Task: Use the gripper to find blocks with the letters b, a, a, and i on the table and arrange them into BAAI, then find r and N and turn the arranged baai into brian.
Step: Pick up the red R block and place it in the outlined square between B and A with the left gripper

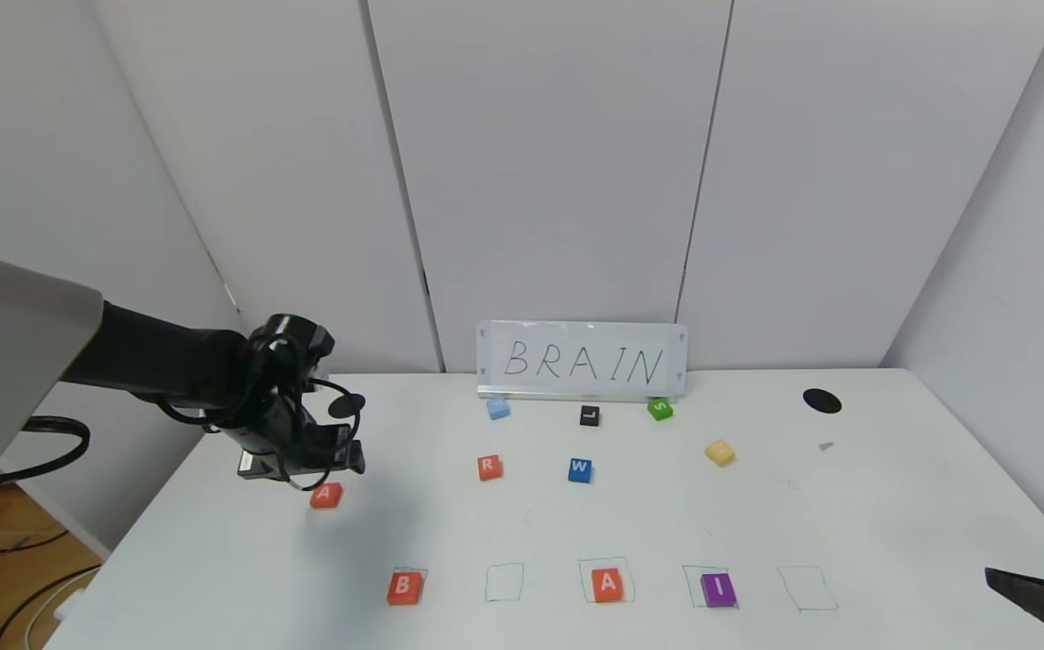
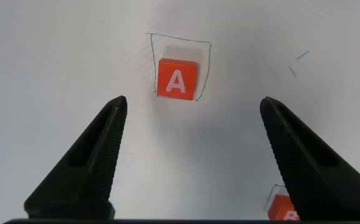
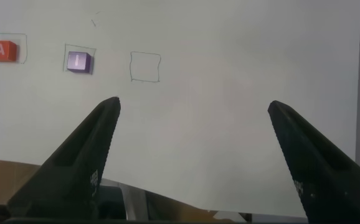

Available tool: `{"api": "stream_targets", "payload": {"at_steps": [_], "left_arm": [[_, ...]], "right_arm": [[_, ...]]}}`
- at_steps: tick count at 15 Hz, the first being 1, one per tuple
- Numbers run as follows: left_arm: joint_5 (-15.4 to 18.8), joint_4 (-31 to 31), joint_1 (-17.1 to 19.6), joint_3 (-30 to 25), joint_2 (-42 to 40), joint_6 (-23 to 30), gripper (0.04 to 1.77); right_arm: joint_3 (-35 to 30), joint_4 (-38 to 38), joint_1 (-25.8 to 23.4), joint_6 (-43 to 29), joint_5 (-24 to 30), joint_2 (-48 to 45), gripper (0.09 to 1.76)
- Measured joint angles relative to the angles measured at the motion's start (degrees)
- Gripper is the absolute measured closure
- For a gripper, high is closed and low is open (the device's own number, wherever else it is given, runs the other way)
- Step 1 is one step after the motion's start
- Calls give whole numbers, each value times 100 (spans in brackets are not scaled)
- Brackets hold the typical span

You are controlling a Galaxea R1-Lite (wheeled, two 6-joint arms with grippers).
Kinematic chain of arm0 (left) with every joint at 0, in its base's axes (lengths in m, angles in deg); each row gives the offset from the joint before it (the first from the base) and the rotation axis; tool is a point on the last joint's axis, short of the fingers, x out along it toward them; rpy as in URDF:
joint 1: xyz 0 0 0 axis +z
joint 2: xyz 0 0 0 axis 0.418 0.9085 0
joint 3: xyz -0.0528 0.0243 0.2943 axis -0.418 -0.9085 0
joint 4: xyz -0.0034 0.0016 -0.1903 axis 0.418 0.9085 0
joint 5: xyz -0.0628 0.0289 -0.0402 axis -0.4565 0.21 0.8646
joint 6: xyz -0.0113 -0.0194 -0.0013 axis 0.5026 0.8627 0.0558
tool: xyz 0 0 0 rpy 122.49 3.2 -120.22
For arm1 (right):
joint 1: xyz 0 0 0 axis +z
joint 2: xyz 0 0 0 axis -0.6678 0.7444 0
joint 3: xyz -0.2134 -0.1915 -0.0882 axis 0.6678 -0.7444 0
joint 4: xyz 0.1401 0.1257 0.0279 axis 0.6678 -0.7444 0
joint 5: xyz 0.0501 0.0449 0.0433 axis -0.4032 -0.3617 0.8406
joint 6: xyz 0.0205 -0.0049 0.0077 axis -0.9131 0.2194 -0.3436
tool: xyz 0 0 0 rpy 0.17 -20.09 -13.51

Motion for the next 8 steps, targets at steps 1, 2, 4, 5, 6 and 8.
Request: {"api": "stream_targets", "payload": {"at_steps": [1, 2, 4, 5, 6, 8], "left_arm": [[-4, 77, -76, -6, -149, 38, 26], [-13, 265, -183, -11, -304, 99, 24], [-68, 567, -434, 71, -529, 402, 21], [-140, 791, -571, 160, -603, 555, 19], [-187, 1015, -686, 272, -649, 706, 18], [-211, 1314, -880, 507, -701, 998, 16]], "right_arm": [[0, -2, 0, -2, 0, -15, 14], [2, -2, 0, -5, -4, -28, 14], [9, -5, 0, -6, 5, -52, 14], [6, -7, 0, -6, 13, -63, 14], [6, -7, 11, -6, 16, -69, 14], [2, -5, 21, -11, 18, -74, 14]]}}
